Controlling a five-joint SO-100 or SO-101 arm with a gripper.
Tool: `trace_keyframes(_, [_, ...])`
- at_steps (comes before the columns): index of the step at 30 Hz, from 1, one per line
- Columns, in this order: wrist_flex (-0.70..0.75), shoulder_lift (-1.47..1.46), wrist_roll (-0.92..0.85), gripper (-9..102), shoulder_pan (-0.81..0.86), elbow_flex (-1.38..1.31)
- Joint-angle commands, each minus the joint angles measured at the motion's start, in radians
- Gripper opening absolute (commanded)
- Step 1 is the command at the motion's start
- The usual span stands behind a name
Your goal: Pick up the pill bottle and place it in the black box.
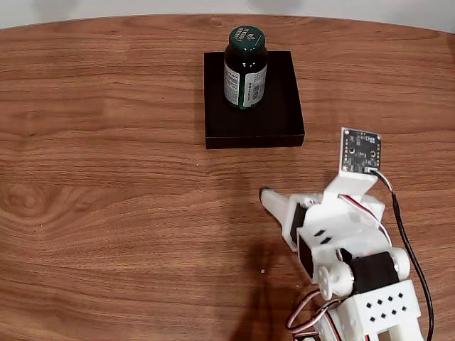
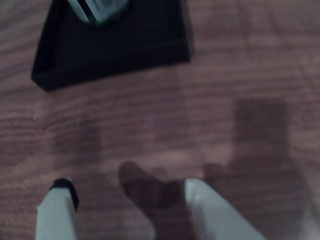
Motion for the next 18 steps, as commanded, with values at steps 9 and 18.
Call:
trace_keyframes(9, [0.288,0.127,-0.086,10,0.005,-0.017])
trace_keyframes(18, [0.440,0.192,-0.124,1,0.000,-0.017])
